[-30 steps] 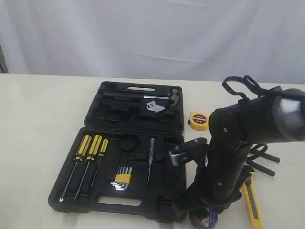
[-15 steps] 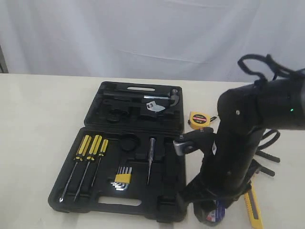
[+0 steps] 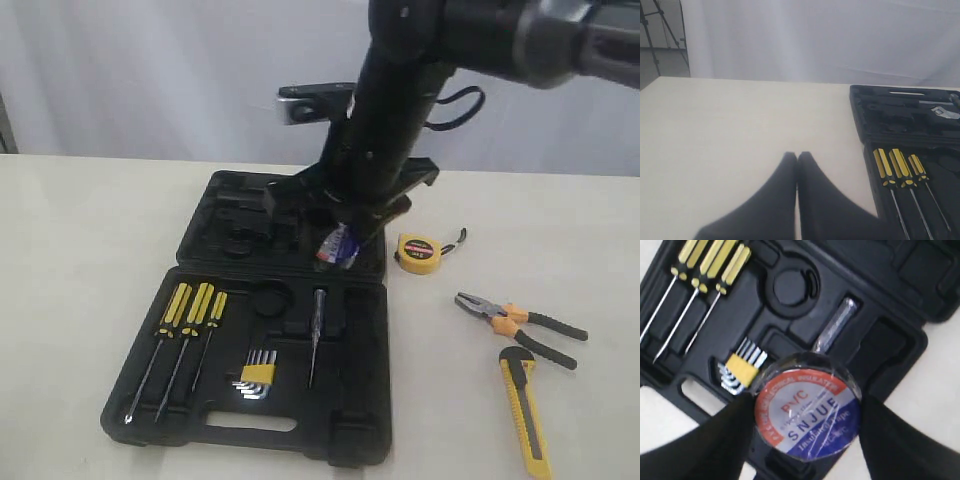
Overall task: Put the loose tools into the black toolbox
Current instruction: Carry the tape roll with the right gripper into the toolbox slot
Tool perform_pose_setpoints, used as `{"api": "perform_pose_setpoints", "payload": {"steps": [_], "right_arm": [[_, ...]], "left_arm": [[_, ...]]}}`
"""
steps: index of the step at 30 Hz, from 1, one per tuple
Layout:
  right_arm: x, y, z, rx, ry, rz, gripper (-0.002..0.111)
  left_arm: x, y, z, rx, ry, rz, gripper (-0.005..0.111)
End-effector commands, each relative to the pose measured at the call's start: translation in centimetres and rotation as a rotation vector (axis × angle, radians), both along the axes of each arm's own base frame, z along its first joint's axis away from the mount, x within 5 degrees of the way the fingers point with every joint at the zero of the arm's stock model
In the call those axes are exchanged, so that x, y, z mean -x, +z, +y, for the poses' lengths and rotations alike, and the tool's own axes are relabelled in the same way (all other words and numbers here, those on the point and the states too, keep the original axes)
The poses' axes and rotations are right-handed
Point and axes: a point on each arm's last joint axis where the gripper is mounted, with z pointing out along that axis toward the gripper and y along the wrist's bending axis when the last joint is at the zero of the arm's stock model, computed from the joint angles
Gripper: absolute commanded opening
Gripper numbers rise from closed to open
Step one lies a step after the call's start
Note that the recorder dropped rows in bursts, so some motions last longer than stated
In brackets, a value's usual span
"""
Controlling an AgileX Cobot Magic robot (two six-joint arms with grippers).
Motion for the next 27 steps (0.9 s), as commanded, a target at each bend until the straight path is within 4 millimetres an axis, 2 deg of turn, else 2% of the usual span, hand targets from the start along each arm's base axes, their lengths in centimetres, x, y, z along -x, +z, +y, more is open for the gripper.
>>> {"api": "perform_pose_setpoints", "payload": {"steps": [1, 8, 13, 19, 27], "right_arm": [[-3.3, -2.6, 2.1, 0.012, 0.060, 0.003, 0.025], [-5.2, -6.6, 5.2, 0.080, 0.116, 0.023, 0.025], [-5.7, -9.1, 5.4, 0.089, 0.099, 0.071, 0.025], [-5.8, -9.8, 5.4, 0.096, 0.100, 0.075, 0.025], [-6.3, -9.8, 5.0, 0.140, 0.101, 0.026, 0.025]], "left_arm": [[0.0, -0.1, 0.0, 0.004, -0.002, -0.001, 0.000], [0.0, -0.1, 0.0, 0.004, -0.002, -0.001, 0.000], [0.0, -0.1, 0.0, 0.004, -0.002, -0.001, 0.000], [0.0, -0.1, 0.0, 0.004, -0.002, -0.001, 0.000], [0.0, -0.1, 0.0, 0.004, -0.002, -0.001, 0.000]]}}
